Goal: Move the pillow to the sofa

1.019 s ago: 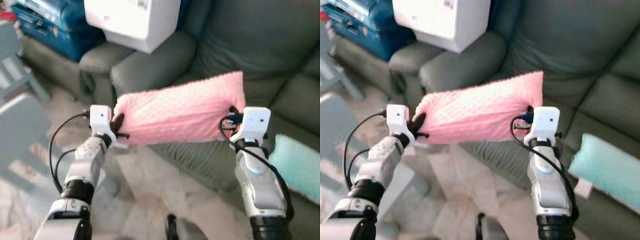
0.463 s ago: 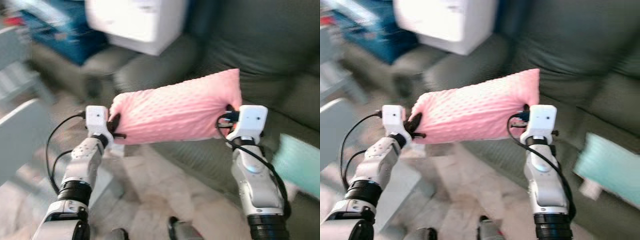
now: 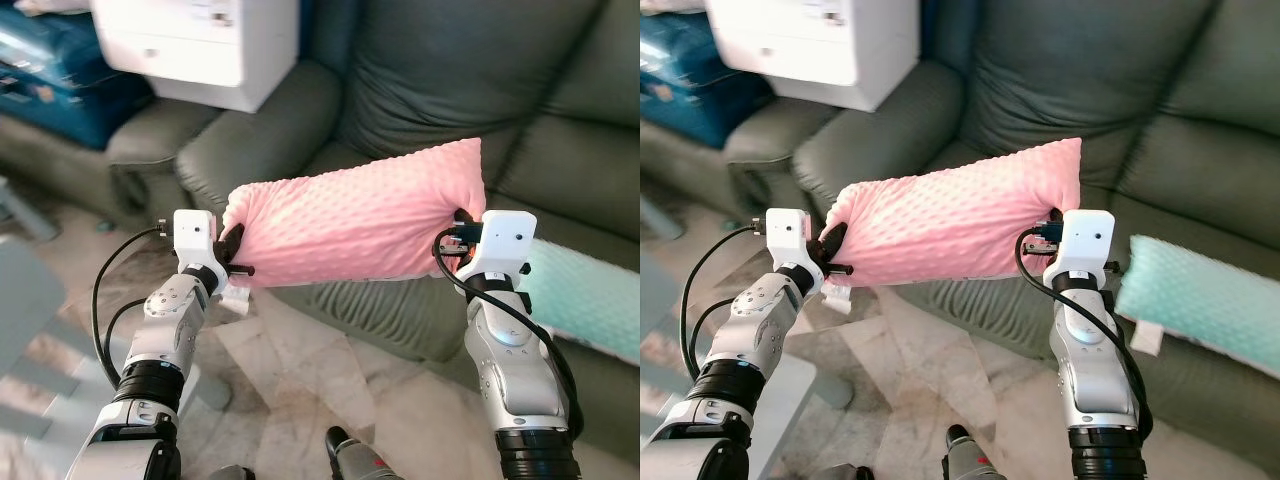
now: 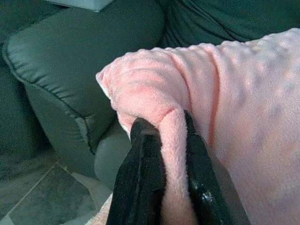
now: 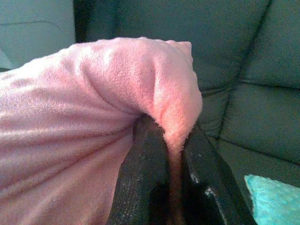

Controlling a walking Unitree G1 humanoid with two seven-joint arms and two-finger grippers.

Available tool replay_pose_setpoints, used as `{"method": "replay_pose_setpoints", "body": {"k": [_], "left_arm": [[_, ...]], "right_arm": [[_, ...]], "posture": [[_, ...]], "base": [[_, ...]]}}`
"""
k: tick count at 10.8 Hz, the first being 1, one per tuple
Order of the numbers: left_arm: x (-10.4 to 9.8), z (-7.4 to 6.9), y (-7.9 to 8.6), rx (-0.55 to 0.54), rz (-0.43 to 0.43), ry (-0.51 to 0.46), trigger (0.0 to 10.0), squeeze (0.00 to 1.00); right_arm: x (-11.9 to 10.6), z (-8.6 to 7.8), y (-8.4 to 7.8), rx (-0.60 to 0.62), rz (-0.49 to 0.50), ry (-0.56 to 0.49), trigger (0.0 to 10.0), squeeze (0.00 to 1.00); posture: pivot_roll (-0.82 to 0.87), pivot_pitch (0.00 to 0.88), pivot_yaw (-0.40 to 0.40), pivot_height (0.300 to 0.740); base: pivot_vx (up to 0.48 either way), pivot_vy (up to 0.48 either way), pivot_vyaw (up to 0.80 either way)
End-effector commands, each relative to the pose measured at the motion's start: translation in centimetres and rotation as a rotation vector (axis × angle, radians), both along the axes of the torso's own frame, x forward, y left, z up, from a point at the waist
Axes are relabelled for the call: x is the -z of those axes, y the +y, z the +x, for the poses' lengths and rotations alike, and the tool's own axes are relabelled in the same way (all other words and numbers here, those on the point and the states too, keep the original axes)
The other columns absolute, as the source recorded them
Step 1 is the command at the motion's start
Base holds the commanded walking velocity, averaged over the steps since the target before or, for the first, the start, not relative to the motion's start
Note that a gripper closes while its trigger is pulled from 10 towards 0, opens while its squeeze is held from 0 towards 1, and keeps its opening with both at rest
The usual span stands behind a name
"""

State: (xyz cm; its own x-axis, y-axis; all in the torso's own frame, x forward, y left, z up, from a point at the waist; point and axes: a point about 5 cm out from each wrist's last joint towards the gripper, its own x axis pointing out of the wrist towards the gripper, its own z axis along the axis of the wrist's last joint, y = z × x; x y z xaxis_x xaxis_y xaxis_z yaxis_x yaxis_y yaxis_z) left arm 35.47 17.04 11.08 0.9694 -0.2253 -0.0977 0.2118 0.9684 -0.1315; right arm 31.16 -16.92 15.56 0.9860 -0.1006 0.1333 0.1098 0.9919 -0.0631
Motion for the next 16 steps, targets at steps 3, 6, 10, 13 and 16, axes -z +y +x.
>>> {"method": "replay_pose_setpoints", "body": {"k": [3, 6, 10, 13, 16], "left_arm": [[-0.36, 0.02, 0.48, -0.003, 0.02, -0.025, 10.0, 0.0], [-0.21, -0.03, 0.39, 0.002, 0.025, -0.018, 10.0, 0.0], [-0.11, -0.08, 0.3, 0.004, 0.017, -0.015, 10.0, 0.0], [-0.06, -0.16, 0.23, 0.007, 0.021, -0.015, 10.0, 0.0], [-0.03, -0.18, 0.19, 0.009, 0.02, -0.014, 10.0, 0.0]], "right_arm": [[-0.63, -0.1, -0.31, 0.019, -0.016, -0.032, 10.0, 0.0], [-0.68, -0.06, -0.3, 0.018, -0.02, -0.034, 10.0, 0.0], [-0.68, -0.09, -0.2, 0.012, -0.022, -0.037, 10.0, 0.0], [-0.71, -0.1, -0.21, 0.011, -0.024, -0.039, 10.0, 0.0], [-0.61, 0.03, -0.19, 0.013, -0.013, -0.028, 10.0, 0.0]], "posture": [[-0.17, 0.19, -0.015, 0.74], [-0.17, 0.188, -0.015, 0.74], [-0.17, 0.189, -0.018, 0.74], [-0.17, 0.192, -0.019, 0.74], [-0.17, 0.193, -0.02, 0.74]], "base": [[0.0, 0.0, -0.79], [0.271, 0.0, -0.79], [0.0, 0.0, -0.39], [0.0, 0.0, 0.0], [0.0, 0.0, -0.4]]}}
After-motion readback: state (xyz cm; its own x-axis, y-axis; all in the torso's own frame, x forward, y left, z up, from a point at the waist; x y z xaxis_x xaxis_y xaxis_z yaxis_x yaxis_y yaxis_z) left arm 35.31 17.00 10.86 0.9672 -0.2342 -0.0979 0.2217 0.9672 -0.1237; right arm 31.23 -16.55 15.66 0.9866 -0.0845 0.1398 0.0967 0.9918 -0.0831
